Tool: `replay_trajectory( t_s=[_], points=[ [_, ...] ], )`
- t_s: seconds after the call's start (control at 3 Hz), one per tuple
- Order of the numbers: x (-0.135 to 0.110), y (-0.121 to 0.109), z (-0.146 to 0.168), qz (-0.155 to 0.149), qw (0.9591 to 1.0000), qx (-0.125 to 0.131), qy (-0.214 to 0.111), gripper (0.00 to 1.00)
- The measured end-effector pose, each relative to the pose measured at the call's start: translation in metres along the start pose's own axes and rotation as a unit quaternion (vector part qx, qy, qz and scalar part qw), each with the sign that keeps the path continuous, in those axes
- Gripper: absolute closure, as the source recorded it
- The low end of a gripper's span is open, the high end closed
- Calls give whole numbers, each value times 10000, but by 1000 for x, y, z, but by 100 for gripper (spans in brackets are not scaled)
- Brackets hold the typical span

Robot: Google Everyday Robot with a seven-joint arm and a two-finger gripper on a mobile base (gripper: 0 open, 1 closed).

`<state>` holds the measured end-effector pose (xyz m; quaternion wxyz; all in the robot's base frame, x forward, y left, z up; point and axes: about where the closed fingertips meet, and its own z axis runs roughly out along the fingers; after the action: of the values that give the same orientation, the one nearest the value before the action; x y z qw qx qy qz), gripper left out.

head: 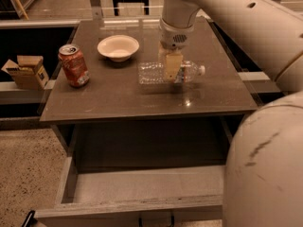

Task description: Pick water bottle from top drawer and place on counter

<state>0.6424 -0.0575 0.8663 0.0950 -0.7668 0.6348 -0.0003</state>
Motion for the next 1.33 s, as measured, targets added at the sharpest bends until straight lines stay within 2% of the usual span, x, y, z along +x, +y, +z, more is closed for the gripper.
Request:
replay_trajectory(
  t_s=[1.0,1.33],
  points=[
    [0,-3,2,14,10000,19,3,11],
    [0,-3,2,14,10000,19,3,0]
  ],
)
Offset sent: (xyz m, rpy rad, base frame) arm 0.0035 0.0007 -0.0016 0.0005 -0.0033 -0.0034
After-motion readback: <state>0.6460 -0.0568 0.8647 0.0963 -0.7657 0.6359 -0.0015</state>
